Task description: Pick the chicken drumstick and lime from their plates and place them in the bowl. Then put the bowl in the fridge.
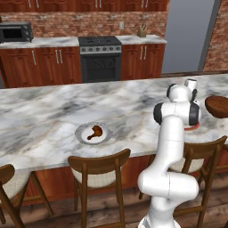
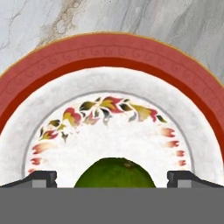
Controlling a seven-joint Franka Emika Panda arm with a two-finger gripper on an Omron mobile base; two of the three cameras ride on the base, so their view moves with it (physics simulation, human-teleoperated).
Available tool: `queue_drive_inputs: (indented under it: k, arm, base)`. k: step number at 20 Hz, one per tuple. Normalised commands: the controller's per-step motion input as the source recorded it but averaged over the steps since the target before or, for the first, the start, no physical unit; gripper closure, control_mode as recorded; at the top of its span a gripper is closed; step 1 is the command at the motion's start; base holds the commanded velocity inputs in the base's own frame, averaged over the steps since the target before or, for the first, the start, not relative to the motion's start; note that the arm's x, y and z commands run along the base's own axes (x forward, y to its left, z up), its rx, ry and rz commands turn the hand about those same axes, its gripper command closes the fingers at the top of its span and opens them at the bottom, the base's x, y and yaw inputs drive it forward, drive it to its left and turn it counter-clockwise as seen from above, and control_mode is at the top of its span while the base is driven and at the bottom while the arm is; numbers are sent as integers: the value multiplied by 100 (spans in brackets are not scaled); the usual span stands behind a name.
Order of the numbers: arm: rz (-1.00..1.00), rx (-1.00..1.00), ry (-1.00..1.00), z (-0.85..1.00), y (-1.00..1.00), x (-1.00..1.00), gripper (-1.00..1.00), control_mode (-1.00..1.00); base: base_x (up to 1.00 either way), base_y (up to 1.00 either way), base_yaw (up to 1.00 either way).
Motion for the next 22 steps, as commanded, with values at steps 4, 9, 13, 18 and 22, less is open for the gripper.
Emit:
queue_drive_inputs:
  k: [4, 9, 13, 18, 22]
  arm:
    - [0, 0, 0, -5, 6, 0, -100, -100]
    - [0, 0, 0, -12, 15, -9, -100, -100]
    - [0, 0, 0, -14, 6, -20, -100, -100]
    - [0, 0, 0, -11, 0, -8, -100, -100]
    - [0, 0, -1, -1, 5, -11, -100, -100]
  base:
    - [0, 0, 0]
    - [0, 0, 0]
    - [0, 0, 0]
    - [0, 0, 0]
    - [0, 0, 0]
